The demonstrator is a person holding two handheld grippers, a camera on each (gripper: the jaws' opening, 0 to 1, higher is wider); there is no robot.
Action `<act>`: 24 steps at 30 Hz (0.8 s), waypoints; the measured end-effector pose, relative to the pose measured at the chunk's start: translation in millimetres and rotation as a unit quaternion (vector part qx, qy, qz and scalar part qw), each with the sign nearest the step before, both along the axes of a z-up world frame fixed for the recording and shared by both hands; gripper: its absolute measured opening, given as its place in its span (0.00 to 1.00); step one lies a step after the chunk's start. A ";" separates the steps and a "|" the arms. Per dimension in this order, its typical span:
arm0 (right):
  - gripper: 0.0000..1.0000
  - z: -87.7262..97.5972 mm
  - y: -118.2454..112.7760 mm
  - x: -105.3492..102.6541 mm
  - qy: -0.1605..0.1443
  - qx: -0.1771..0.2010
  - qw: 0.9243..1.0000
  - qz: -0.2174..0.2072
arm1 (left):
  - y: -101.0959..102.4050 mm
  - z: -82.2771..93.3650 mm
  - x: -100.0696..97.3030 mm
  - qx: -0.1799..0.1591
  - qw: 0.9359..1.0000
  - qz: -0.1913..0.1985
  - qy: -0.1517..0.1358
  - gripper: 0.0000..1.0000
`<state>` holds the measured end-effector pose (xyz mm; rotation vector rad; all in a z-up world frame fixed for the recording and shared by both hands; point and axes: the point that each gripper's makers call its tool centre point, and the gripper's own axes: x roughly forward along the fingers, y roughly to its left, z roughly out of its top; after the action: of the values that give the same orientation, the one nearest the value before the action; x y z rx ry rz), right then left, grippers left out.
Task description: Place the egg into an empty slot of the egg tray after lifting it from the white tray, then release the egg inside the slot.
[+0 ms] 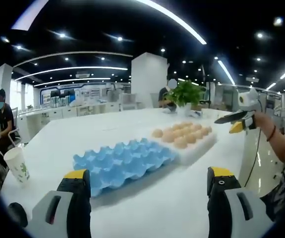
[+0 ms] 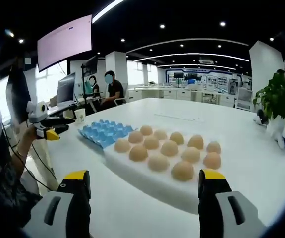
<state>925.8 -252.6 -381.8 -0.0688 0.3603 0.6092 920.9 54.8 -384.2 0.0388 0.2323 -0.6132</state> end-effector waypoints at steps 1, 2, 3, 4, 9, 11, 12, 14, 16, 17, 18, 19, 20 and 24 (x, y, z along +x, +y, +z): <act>0.93 -0.4 0.1 0.0 0.001 -0.001 1.000 0.000 | 0.2 -1.0 0.0 0.001 1.000 0.000 0.002 1.00; 0.93 -1.0 0.2 0.0 0.002 -0.002 1.000 0.001 | 0.2 -1.3 -0.1 0.001 1.000 0.000 0.003 1.00; 0.93 -2.0 0.7 -0.1 0.004 -0.005 1.000 0.001 | 0.2 -1.5 0.0 0.001 1.000 0.000 0.004 1.00; 0.93 -2.4 1.2 -0.2 0.004 -0.006 1.000 0.002 | 0.2 -1.5 -0.1 0.001 1.000 0.000 0.004 1.00; 0.93 -2.0 4.8 -0.4 0.005 -0.005 1.000 0.007 | 1.0 -1.6 0.0 0.003 1.000 0.001 0.004 1.00; 0.93 -2.0 4.8 -0.2 0.004 -0.006 1.000 0.007 | 1.1 -0.5 -0.2 0.001 1.000 0.001 0.003 1.00; 0.93 -2.1 4.7 0.0 0.005 -0.007 1.000 0.007 | 1.0 0.0 -0.3 -0.001 1.000 0.000 0.003 1.00; 0.93 -1.6 4.6 0.5 0.005 -0.006 1.000 0.005 | 1.3 0.6 -0.4 -0.002 1.000 0.000 0.003 1.00; 0.93 -0.8 5.3 0.9 0.005 -0.005 1.000 0.005 | 2.1 0.5 -0.1 0.000 1.000 0.001 0.002 1.00; 0.93 -0.7 5.8 0.8 0.005 -0.005 1.000 0.006 | 2.8 0.2 0.1 0.001 1.000 0.002 0.002 1.00; 0.93 -0.7 6.6 0.9 0.005 -0.005 1.000 0.007 | 3.6 -0.3 0.4 0.001 1.000 0.003 0.003 1.00; 0.93 -0.6 7.0 1.0 0.005 -0.006 1.000 0.007 | 4.1 -0.6 0.5 0.000 1.000 0.004 0.003 1.00; 0.93 -0.7 7.5 1.3 0.005 -0.006 1.000 0.008 | 4.7 -0.8 0.7 -0.001 1.000 0.004 0.004 1.00; 0.93 -0.1 8.5 2.5 0.003 -0.005 1.000 0.007 | 6.8 -0.3 0.9 -0.002 1.000 0.007 0.004 1.00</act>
<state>928.3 -244.1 -382.0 -0.0800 0.3698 0.6218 921.8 61.6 -384.4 0.0310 0.2392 -0.6003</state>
